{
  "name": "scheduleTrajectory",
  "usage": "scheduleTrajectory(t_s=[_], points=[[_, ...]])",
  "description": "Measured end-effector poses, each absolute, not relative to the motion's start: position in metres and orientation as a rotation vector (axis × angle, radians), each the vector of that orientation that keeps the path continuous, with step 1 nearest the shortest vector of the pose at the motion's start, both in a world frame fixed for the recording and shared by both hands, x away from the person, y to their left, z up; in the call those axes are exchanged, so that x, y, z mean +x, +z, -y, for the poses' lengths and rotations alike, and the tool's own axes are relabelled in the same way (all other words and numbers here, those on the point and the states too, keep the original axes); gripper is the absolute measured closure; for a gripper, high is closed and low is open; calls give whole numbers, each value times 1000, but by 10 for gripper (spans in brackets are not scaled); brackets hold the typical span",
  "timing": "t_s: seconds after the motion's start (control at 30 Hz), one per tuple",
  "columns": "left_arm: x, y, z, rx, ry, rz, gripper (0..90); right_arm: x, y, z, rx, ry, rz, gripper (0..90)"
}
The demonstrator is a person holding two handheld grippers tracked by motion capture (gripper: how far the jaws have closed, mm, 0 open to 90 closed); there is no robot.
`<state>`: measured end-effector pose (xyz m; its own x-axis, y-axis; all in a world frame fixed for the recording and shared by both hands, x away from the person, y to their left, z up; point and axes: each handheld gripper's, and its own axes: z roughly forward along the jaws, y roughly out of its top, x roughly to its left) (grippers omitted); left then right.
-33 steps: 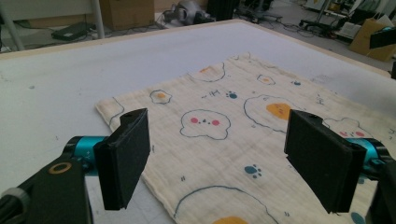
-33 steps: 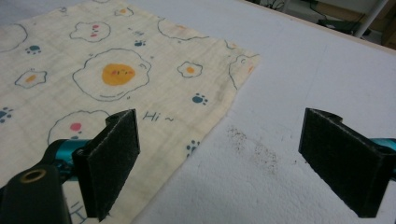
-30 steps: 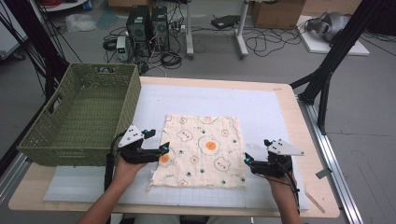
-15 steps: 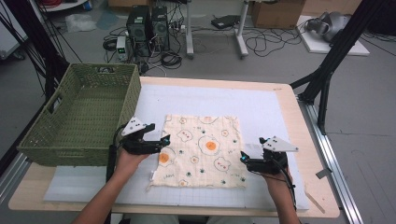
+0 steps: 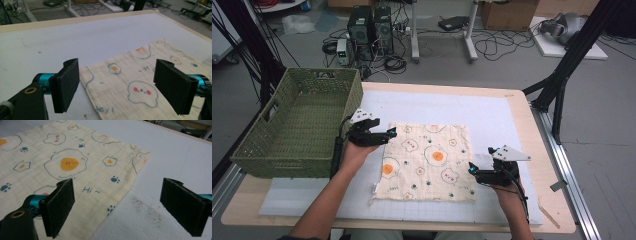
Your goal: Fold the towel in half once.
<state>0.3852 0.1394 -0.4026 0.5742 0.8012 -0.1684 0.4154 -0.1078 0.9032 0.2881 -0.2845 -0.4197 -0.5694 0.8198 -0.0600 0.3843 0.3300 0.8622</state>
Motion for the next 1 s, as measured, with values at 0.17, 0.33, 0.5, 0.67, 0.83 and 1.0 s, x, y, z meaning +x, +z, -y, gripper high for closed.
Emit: scheduleTrajectory(t_s=[0.17,0.33,0.5,0.67,0.83,1.0], points=[[403,-400,-135,1753,458,-1037,253,288,-421,285,1061,1168,-2107,117],[418,-412,-131,1797,461,-1095,333,289,-422,286,1068,1169,-2108,117],[430,-428,-130,1816,437,-1160,382,290,-422,287,1076,1180,-2104,117],[436,-444,-122,1906,461,-1166,446,290,-423,287,1081,1179,-2110,117],[437,-450,-117,1977,525,-1133,516,293,-424,286,1087,1171,-2116,117],[436,-450,-116,1995,530,-1096,711,298,-427,284,1115,1146,-2134,118]])
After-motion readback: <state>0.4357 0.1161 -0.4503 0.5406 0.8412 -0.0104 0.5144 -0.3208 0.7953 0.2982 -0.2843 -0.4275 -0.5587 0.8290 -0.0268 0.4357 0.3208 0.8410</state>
